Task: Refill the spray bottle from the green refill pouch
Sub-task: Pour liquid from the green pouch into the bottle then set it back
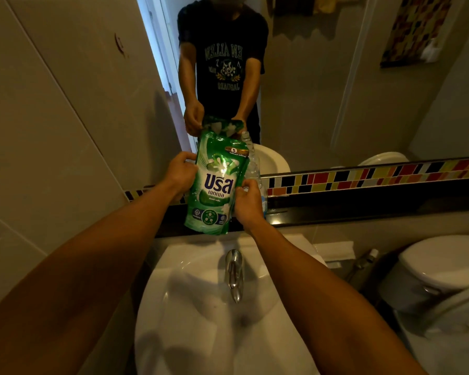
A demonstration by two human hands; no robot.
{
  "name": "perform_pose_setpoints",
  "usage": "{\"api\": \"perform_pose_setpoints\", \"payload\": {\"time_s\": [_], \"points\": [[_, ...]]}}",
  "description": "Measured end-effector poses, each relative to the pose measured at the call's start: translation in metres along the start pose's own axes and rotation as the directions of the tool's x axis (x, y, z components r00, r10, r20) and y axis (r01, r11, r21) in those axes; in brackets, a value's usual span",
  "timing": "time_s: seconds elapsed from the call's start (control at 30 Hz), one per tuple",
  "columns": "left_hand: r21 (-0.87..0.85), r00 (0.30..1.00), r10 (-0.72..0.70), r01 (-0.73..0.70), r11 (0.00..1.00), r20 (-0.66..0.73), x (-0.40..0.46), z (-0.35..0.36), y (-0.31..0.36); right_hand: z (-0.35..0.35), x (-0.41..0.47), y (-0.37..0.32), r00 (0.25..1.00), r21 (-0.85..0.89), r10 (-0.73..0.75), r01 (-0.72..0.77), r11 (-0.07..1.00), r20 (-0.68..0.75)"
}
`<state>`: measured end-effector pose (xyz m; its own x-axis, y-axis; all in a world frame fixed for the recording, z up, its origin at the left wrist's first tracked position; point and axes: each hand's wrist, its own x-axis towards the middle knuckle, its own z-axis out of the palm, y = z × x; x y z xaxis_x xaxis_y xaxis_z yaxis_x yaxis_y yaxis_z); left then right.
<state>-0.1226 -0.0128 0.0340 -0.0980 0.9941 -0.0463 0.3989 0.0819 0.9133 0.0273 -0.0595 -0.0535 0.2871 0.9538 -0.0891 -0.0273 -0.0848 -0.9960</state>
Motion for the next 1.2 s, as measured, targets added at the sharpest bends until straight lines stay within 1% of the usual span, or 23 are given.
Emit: {"api": "perform_pose_setpoints", "payload": {"time_s": [0.17,0.27,0.33,0.5,0.63,0.73,0.93,1.1,1.2], "points": [[-0.106,1.0,0.003,0.0,0.994,0.031,-0.004,0.008,-0.019,-0.008,0.003,0.006,0.994,-0.149,-0.102,0.095,0.984,-0.043],[-0.239,0.997,-0.043,0.058,0.969,0.067,-0.004,0.014,-0.034,-0.009,0.004,0.01,0.991,-0.184,-0.127,0.117,0.976,-0.042],[-0.283,0.995,-0.07,0.087,0.955,0.069,-0.005,0.014,-0.042,-0.008,0.005,0.011,0.988,-0.204,-0.153,0.142,0.969,-0.037],[-0.409,0.997,-0.065,0.074,0.91,0.036,-0.009,0.004,-0.058,0.001,0.007,0.007,0.978,-0.243,-0.206,0.205,0.948,0.024],[-0.493,0.998,-0.068,0.055,0.868,-0.008,-0.009,-0.017,-0.077,0.024,0.007,0.009,0.971,-0.253,-0.221,0.237,0.938,0.09],[-0.519,0.994,-0.078,0.03,0.854,-0.071,-0.008,-0.037,-0.09,0.05,0.008,0.01,0.967,-0.219,-0.219,0.244,0.945,0.133],[-0.521,0.972,-0.133,0.013,0.853,-0.193,0.004,-0.081,-0.12,0.117,0.02,0.018,0.962,-0.162,-0.173,0.209,0.964,0.211],[-0.507,0.94,-0.168,-0.007,0.862,-0.298,0.019,-0.109,-0.152,0.163,0.031,0.026,0.952,-0.126,-0.149,0.188,0.974,0.267],[-0.479,0.909,-0.186,-0.018,0.878,-0.373,0.03,-0.119,-0.166,0.183,0.039,0.033,0.944,-0.123,-0.126,0.17,0.978,0.304]]}}
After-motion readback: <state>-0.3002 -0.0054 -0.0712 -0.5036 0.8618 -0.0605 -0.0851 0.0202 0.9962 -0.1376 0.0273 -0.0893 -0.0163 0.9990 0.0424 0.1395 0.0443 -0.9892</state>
